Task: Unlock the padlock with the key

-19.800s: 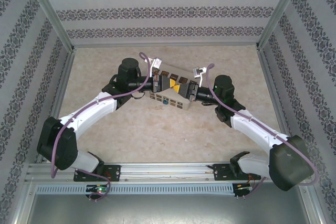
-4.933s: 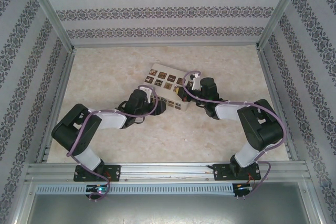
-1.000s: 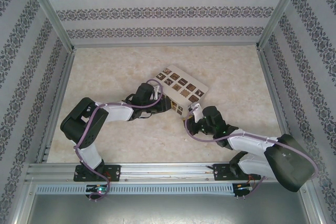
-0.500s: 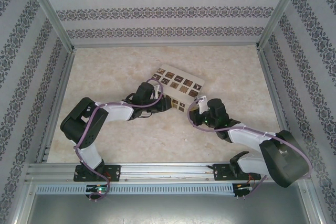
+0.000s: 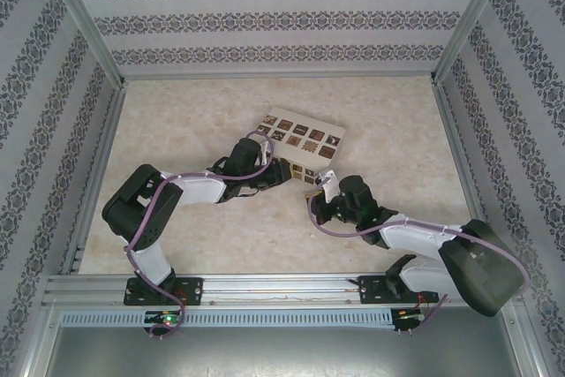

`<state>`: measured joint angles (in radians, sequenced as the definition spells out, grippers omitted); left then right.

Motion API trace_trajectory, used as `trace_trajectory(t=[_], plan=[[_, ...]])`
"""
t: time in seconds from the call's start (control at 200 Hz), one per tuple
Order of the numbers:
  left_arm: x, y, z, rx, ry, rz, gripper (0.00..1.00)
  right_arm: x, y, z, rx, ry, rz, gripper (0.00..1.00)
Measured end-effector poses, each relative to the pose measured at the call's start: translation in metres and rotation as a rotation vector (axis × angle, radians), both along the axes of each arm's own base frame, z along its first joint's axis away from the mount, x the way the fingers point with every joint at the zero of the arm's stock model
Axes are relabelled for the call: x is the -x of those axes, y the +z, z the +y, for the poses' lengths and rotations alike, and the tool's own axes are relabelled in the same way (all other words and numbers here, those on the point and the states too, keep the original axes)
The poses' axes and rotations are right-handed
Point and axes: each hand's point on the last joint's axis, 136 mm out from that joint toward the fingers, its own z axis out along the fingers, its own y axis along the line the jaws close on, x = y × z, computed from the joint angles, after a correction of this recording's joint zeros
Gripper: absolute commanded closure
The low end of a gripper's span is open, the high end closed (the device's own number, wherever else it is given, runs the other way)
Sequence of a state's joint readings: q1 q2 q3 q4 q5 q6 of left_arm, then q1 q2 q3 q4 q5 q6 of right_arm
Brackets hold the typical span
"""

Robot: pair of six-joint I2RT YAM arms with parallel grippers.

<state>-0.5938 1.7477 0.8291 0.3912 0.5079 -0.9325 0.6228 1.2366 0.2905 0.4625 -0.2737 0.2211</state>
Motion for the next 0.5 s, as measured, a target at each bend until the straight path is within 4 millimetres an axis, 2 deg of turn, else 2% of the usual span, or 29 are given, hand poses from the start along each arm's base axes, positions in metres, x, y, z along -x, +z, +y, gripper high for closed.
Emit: trace_trajectory(t=[0.315, 0.5], plan=[[0.0, 0.0, 0.0, 0.012, 0.025, 0.029, 0.77, -0.014, -0.016, 0.006, 0.036, -0.037, -0.02, 1.0], [-0.001, 0.0, 0.0, 0.012, 0.03, 0.032, 0.77, -0.025, -0.016, 0.008, 0.041, -0.062, -0.041, 1.0]])
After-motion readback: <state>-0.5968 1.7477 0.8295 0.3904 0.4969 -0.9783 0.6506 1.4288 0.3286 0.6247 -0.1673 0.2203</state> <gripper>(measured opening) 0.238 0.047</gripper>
